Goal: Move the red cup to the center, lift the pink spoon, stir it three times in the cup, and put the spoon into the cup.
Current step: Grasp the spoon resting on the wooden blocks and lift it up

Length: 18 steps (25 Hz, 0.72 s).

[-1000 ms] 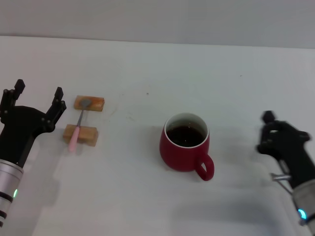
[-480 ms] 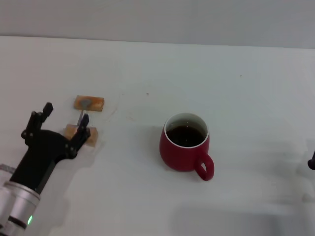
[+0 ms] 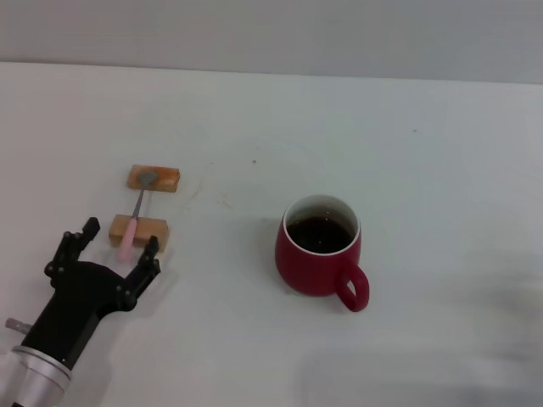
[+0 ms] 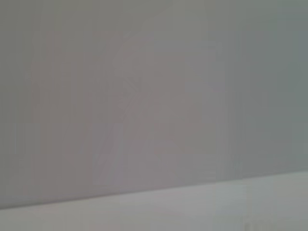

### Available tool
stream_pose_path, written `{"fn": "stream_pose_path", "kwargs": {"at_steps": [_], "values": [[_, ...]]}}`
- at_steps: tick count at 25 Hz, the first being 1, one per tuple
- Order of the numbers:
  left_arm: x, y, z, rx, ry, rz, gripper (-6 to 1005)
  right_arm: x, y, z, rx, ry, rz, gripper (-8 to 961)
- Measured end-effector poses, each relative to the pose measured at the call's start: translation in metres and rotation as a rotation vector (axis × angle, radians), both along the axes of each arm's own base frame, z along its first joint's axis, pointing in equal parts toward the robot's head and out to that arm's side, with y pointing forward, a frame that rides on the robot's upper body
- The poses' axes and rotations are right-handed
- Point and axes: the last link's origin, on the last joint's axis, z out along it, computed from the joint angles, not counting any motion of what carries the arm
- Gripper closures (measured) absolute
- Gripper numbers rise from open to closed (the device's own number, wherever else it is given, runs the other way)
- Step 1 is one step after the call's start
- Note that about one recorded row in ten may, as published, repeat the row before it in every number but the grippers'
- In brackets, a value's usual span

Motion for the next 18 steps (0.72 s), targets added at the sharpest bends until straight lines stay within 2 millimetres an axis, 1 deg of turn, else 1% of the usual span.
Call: {"fn": "stream_pose_path", "kwargs": {"at_steps": [7,18], "values": [[-0.002,-0.001,-0.008,-0.050,0.018,0.016,138,0.001,-0.002,0.000,-0.001,-0.004,0.000,953],[-0.003,0.002,-0.012,-0.072,0.033,0.026,138,0.000,-0.003,-0.001,-0.008,0.000,-0.001,953]]}}
